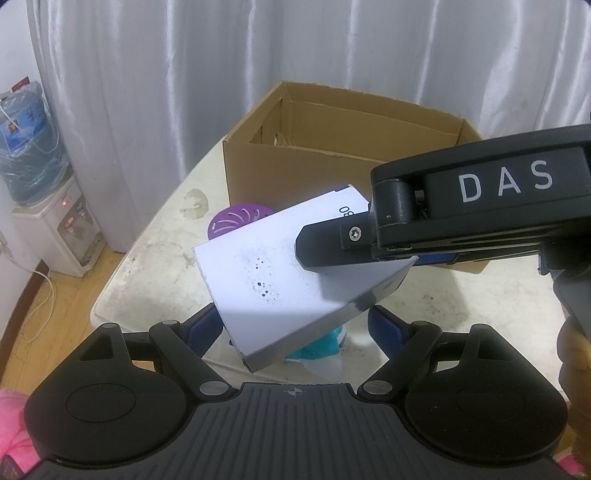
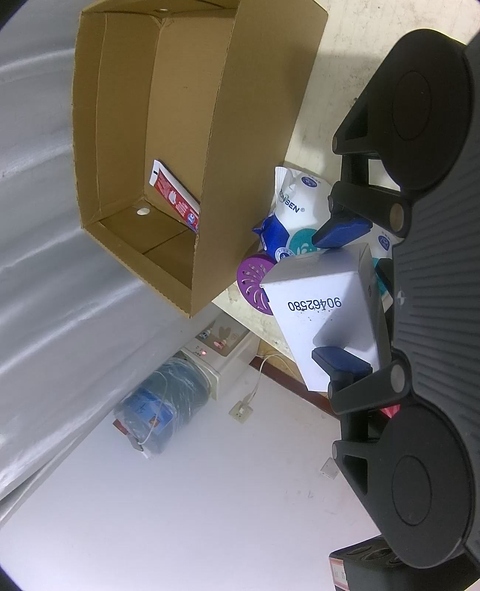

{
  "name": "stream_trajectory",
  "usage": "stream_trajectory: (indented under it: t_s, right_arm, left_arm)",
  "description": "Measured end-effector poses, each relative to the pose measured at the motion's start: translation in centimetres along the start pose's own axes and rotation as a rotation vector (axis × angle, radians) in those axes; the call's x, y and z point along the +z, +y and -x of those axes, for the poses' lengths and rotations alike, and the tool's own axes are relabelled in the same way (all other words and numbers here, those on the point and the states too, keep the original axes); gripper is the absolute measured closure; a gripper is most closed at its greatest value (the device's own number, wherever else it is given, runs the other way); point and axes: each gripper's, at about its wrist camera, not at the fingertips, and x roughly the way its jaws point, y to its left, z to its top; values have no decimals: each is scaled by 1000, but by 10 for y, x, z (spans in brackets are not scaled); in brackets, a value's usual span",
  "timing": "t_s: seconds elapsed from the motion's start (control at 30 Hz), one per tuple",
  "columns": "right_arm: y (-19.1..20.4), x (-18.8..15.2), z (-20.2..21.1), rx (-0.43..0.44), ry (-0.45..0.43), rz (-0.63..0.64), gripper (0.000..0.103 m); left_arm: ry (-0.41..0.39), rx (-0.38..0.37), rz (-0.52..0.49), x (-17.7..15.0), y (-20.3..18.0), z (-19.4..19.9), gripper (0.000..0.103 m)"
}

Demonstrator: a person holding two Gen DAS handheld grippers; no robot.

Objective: Organize objects
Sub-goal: 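Lift the white box with the right gripper toward the cardboard box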

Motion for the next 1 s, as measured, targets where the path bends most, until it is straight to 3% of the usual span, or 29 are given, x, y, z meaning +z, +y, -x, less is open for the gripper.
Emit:
stream_trajectory:
  t_s: [1.0]
  right_arm:
    - [4,3,1,0,-5,8,40]
  left_arm:
    - [-9,4,0,1,1,4,18]
